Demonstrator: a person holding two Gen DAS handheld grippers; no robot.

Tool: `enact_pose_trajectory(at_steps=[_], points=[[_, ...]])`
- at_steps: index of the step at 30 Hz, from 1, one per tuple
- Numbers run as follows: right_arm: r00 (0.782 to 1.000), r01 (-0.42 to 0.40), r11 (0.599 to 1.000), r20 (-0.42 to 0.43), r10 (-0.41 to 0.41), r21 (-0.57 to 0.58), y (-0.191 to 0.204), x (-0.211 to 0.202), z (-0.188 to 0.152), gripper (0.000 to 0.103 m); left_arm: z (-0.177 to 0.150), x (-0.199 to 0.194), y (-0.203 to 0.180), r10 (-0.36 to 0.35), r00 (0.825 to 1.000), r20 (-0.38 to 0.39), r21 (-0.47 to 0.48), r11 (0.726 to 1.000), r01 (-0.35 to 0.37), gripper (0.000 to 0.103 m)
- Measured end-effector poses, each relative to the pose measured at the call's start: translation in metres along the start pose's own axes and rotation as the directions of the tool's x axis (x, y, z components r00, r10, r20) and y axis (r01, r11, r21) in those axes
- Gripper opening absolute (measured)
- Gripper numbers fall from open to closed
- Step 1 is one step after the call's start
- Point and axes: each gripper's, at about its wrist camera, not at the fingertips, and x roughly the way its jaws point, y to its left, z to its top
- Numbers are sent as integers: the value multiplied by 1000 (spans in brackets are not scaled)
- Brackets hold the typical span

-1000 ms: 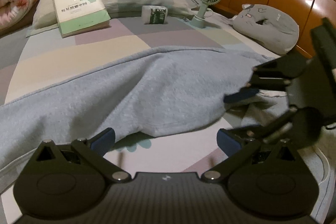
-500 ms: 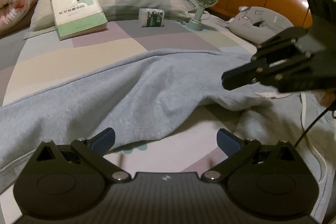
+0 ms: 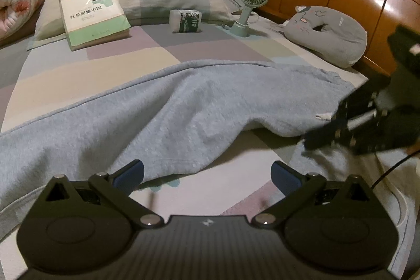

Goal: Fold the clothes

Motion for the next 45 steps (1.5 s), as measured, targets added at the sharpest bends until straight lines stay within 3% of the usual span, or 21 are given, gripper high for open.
enact_pose_trajectory(at_steps=[13, 16, 19, 23, 27, 33, 37, 40, 45], points=[[990, -29, 998, 141, 21, 51, 23, -42, -27, 46, -11, 7, 1, 21, 993, -115, -23, 999, -24, 102], [984, -59, 997, 170, 49, 57, 26, -48, -33, 49, -27, -9, 17, 88, 982, -168, -29, 995, -94, 102], [979, -84, 994, 191, 70, 64, 29, -51, -37, 50, -48, -28, 47, 157, 963, -218, -92, 979, -180, 102], [976, -105, 992, 199, 90, 70, 33, -53, -41, 51, -71, -59, 85, 181, 965, -189, -172, 961, -214, 102], [974, -116, 991, 202, 100, 69, 38, -55, -42, 54, -81, -81, 118, 198, 966, -169, -267, 934, -238, 102], [975, -112, 991, 200, 96, 68, 47, -58, -40, 55, -93, -103, 164, 171, 980, -101, -398, 896, -197, 102], [976, -115, 991, 192, 99, 72, 49, -55, -37, 56, -99, -115, 192, 187, 977, -98, -455, 865, -211, 102], [977, -132, 987, 183, 114, 90, 52, -49, -34, 56, -106, -125, 218, 128, 991, -30, -546, 829, -123, 102], [977, -149, 985, 168, 132, 89, 65, -40, -26, 57, -117, -131, 264, 62, 993, 99, -683, 730, 23, 100]])
